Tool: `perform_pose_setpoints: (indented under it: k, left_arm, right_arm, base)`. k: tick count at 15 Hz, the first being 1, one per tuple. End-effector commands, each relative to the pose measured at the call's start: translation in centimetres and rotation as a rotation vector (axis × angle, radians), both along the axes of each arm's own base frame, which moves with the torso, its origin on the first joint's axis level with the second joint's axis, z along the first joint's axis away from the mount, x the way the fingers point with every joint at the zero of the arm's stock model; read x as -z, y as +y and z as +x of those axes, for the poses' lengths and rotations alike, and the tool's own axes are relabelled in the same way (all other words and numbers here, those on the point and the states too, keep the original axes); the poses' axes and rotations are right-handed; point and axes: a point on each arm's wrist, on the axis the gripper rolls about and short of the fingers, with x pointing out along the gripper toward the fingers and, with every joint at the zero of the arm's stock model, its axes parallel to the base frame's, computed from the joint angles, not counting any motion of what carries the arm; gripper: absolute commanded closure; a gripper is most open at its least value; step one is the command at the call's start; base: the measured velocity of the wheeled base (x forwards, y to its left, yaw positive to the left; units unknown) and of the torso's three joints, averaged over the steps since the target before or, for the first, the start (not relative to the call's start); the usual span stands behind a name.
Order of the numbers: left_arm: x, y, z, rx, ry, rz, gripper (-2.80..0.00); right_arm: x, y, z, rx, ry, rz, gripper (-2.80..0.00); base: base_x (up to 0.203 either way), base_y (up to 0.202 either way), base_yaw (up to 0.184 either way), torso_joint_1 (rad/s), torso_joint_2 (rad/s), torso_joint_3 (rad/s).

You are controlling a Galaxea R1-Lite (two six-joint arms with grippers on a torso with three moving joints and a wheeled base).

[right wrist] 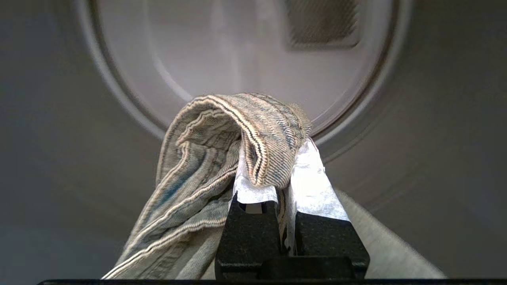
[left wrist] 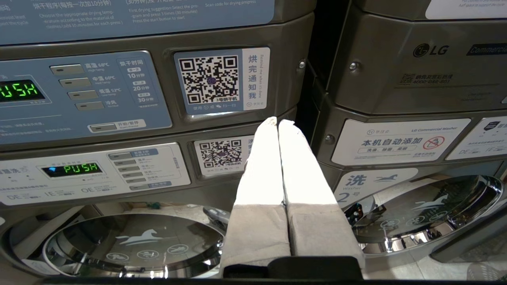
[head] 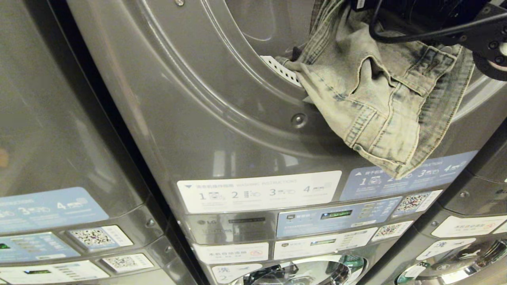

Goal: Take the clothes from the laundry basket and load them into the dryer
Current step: Put the clothes in the dryer

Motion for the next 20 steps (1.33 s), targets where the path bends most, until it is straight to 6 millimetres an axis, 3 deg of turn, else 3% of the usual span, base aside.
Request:
perform_pose_setpoints:
  k: [1, 7, 20]
  left_arm:
    - [0.0, 0.0, 0.0, 0.000, -0.001, 0.000, 0.00]
    - [0.0, 0.0, 0.0, -0.001, -0.001, 0.000, 0.00]
    - [0.0, 0.0, 0.0, 0.000, -0.001, 0.000, 0.00]
  right_arm:
    - [0.1, 0.5, -0.3, -0.012, 0.013, -0.008, 0.00]
    - [-0.1, 2.2, -3.1, -0.024, 0.130, 0.052, 0.00]
    - [2.0, 1.7, -3.9, 0.008, 0.378, -0.112, 0.00]
  base:
    - [0.000, 0.000, 0.000, 0.000, 0.00, 0.000]
    - [0.000, 0.000, 0.000, 0.000, 0.00, 0.000]
    - [0.000, 0.000, 0.000, 0.000, 0.00, 0.000]
